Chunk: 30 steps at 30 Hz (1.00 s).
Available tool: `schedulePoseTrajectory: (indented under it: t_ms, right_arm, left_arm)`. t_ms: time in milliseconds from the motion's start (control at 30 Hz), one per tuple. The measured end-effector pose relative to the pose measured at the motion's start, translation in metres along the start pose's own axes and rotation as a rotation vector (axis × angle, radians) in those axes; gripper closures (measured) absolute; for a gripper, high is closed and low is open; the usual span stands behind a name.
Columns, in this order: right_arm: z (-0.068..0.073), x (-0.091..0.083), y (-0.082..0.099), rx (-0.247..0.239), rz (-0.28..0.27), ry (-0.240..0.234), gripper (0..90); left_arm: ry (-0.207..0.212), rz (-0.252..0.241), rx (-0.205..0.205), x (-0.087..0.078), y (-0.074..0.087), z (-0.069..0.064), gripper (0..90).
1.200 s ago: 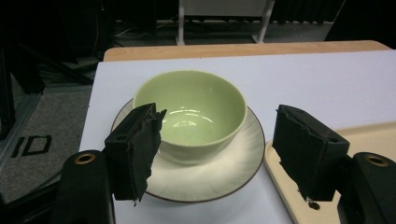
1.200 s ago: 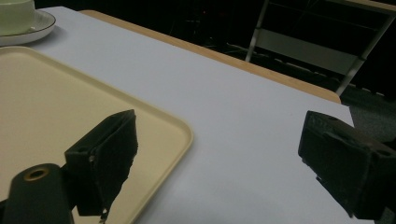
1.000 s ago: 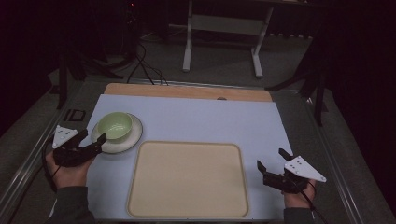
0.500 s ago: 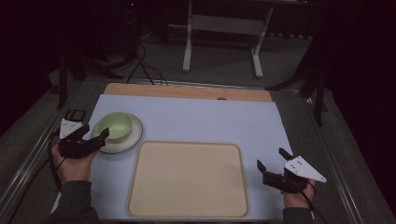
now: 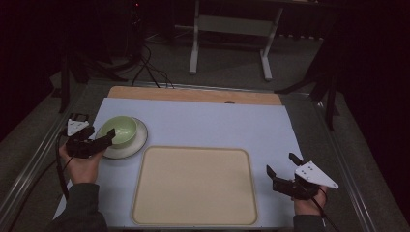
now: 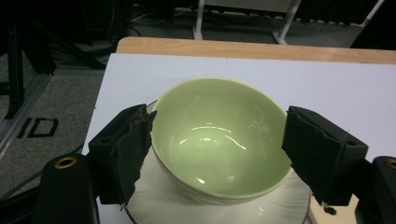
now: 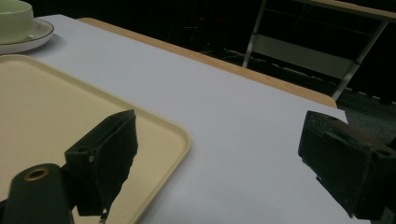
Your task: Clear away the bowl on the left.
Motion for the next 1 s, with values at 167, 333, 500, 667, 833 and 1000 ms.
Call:
schedulePoseTrajectory:
  t_ms: [167, 333, 500, 667, 833, 1000]
  right_arm:
    - [0.0, 0.001, 0.0, 0.001, 0.0, -0.002, 11.5]
    - [0.0, 0.002, 0.0, 0.001, 0.002, -0.004, 11.5]
    - [0.001, 0.002, -0.001, -0.005, 0.001, -0.006, 11.5]
    - [0.0, 0.003, -0.001, -0.001, -0.001, -0.006, 11.5]
    - [0.001, 0.003, -0.001, -0.007, 0.0, -0.008, 11.5]
    - [0.001, 0.002, -0.001, -0.003, -0.002, -0.008, 11.5]
  left_arm:
    - [-0.011, 0.019, -0.005, 0.008, 0.001, 0.003, 24.0]
    - [-0.018, 0.033, -0.006, 0.014, 0.001, 0.005, 24.3]
    - [-0.035, 0.061, -0.008, 0.022, 0.004, 0.007, 24.4]
    - [-0.056, 0.107, -0.02, 0.033, 0.009, 0.013, 26.5]
    - [-0.072, 0.181, -0.108, 0.039, 0.015, 0.02, 34.2]
    - [-0.073, 0.222, -0.137, 0.043, 0.018, 0.022, 38.4]
Point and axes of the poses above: each handheld gripper's, and its own axes: x roughly forward along the jaws, y roughly out of its underside, z roughly to its left, the point moved 6 cm from there along x, roughly forward along the jaws, and after that the axes turned 6 degrees about -y, right-handed, at the moved point
